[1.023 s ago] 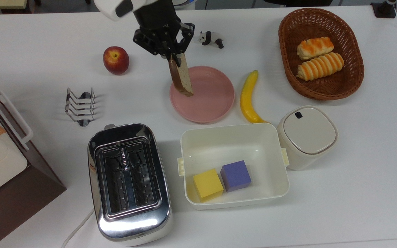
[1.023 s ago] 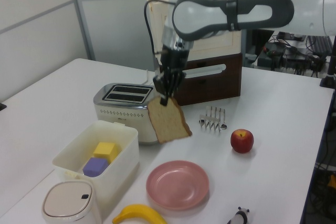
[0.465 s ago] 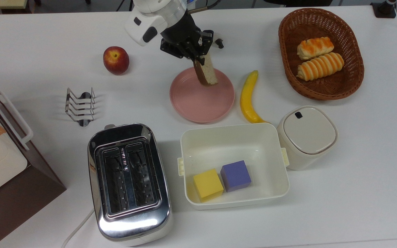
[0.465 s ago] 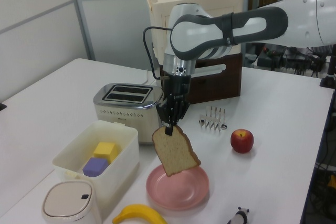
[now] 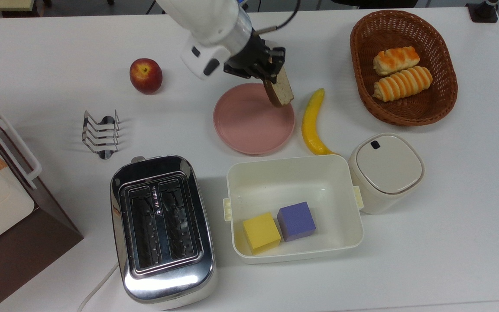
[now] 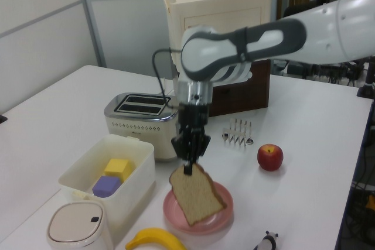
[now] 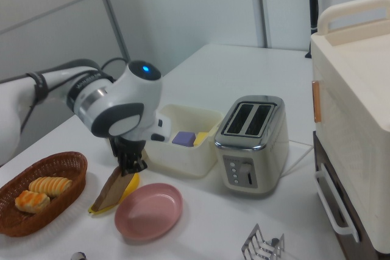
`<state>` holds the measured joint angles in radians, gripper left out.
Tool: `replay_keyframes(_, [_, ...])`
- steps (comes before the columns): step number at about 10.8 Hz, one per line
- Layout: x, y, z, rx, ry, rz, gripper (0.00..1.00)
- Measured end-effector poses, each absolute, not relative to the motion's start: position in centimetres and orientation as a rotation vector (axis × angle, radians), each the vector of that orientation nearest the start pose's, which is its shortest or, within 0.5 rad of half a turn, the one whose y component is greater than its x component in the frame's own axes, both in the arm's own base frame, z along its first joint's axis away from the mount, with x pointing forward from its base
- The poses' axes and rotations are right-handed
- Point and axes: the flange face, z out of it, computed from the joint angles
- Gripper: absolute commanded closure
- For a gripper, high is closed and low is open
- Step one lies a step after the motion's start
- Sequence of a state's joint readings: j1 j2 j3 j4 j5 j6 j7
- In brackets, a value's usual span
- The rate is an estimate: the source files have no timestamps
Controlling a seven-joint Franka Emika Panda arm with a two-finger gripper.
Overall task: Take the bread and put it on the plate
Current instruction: 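Open the gripper to release the toast onto the plate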
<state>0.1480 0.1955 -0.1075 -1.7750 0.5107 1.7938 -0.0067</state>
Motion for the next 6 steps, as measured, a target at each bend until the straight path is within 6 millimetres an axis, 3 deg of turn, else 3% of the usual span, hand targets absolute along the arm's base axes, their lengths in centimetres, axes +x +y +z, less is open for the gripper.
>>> replay_keyframes(1, [60.1, 7.4, 42.9, -2.657, 0.155, 0.272, 0.74])
replay_keyframes(2, [60.5, 7.4, 42.0, -2.656, 0.16, 0.287, 0.3])
replay_keyframes(3, [60.9, 7.4, 41.5, -2.657, 0.167, 0.289, 0.22])
replay_keyframes(6, [62.0, 6.9, 41.1, -2.665, 0.187, 0.248, 0.2])
